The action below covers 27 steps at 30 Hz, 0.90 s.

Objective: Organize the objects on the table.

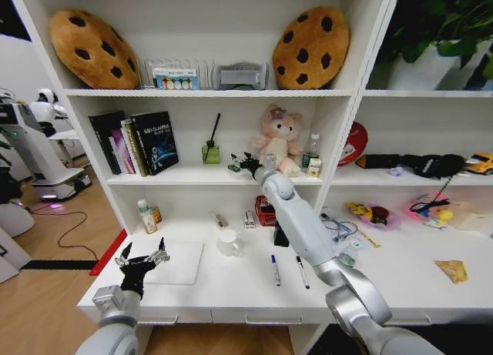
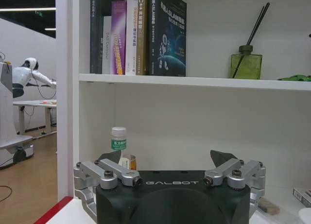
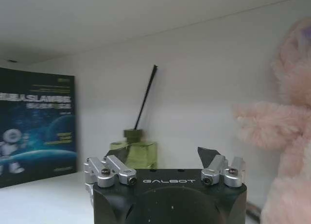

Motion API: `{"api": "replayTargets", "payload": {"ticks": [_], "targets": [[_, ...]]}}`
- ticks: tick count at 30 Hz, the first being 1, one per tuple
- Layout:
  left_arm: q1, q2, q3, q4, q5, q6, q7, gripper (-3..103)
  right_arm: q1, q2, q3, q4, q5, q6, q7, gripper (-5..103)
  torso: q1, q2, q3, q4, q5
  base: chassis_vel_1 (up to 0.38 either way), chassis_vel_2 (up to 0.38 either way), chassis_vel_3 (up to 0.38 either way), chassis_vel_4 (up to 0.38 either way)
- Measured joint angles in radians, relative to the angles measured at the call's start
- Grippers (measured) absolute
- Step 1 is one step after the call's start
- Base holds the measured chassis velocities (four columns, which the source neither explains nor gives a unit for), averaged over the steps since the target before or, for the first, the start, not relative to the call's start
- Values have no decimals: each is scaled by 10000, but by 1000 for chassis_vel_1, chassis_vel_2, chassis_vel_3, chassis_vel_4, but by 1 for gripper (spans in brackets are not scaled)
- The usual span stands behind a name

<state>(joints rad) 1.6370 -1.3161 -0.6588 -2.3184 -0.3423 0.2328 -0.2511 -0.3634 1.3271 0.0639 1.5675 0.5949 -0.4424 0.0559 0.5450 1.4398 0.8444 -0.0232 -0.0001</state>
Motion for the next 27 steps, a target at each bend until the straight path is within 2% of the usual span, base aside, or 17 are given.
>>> {"api": "replayTargets", "payload": {"ticks": [1, 3, 5, 8, 9, 10, 12, 13, 15, 16, 18, 19, 20, 21, 22, 26, 27], "targets": [[0, 0, 0, 0, 0, 0, 0, 100, 0, 0, 0, 0, 0, 0, 0, 87, 0, 0, 0, 0, 0, 0, 0, 0, 0], [0, 0, 0, 0, 0, 0, 4, 100, -1493, -810, 336, 2044, 412, -468, 163, 97, 0, 0, 0, -3, 6, 0, 0, 0, 0], [0, -1, -1, 0, 1, -2, -2, 100, -1845, -1089, 461, 2496, 472, -507, 143, 97, -2, 0, 0, -2, 5, 0, 0, 0, 0], [0, 0, 0, -1, 0, -2, 2, 100, -4151, -2578, 1134, 4794, 831, -628, 201, 100, -3, 1, -1, -7, 3, 0, 0, 0, 0], [0, 0, 0, 0, 0, -2, 0, 100, -4785, -2795, 1303, 5215, 862, -637, 301, 100, -4, 2, -2, -9, 6, 0, 0, 0, 0], [0, 0, 0, 0, 0, -2, 0, 100, -4785, -2795, 1303, 5215, 862, -637, 301, 100, -4, 2, -2, -9, 6, 0, 0, 0, 0], [0, -1, 0, -1, 0, -3, 0, 100, -6840, -3151, 1936, 6142, 567, -541, 482, 100, -3, 2, -2, -7, 4, 0, 0, 0, 0], [0, -1, 0, -1, 0, -3, 0, 100, -6840, -3151, 1936, 6142, 567, -541, 482, 100, -3, 2, -2, -7, 4, 0, 0, 0, 0], [0, 0, 0, -1, 0, -3, 0, 100, -8384, -3001, 2221, 6117, -268, -119, 653, 100, -4, 2, -2, -3, 0, 0, 0, 0, 0], [0, 0, 0, -1, 0, -3, 0, 100, -8384, -3001, 2221, 6117, -268, -119, 653, 100, -4, 2, -2, -3, 0, 0, 0, 0, 0], [0, -1, 1, 0, 0, -3, 1, 100, -9071, -2507, 2007, 5474, -924, 324, 1400, 100, -4, 2, -1, -6, 1, 0, 0, 0, 0], [0, 0, 0, -1, 0, -3, 0, 100, -9137, -2190, 1792, 5109, -1037, 401, 1927, 100, -4, 2, -1, -6, 4, 0, 0, 0, 0], [0, 0, 0, -1, 0, -3, 0, 100, -9137, -2190, 1792, 5109, -1037, 401, 1927, 100, -4, 2, -1, -6, 4, 0, 0, 0, 0], [0, 0, -2, -1, 1, -3, 0, 100, -9065, -1732, 1505, 4571, -1097, 446, 2622, 100, -4, 2, 0, -1, 1, 0, 0, 0, 0], [0, -1, 1, 0, 0, -2, 3, 100, -8954, -1443, 1333, 4206, -1135, 490, 2954, 100, -3, 1, 0, 0, 4, 0, 0, 0, 0], [0, 0, 0, 1, 0, -1, 0, 100, -8512, -744, 879, 3329, -1229, 401, 3795, 100, 0, 0, 1, 1, -1, 0, 0, 0, 0], [0, 0, 0, 1, 0, -1, 0, 100, -8512, -744, 879, 3329, -1229, 401, 3795, 100, 0, 0, 1, 1, -1, 0, 0, 0, 0]]}}
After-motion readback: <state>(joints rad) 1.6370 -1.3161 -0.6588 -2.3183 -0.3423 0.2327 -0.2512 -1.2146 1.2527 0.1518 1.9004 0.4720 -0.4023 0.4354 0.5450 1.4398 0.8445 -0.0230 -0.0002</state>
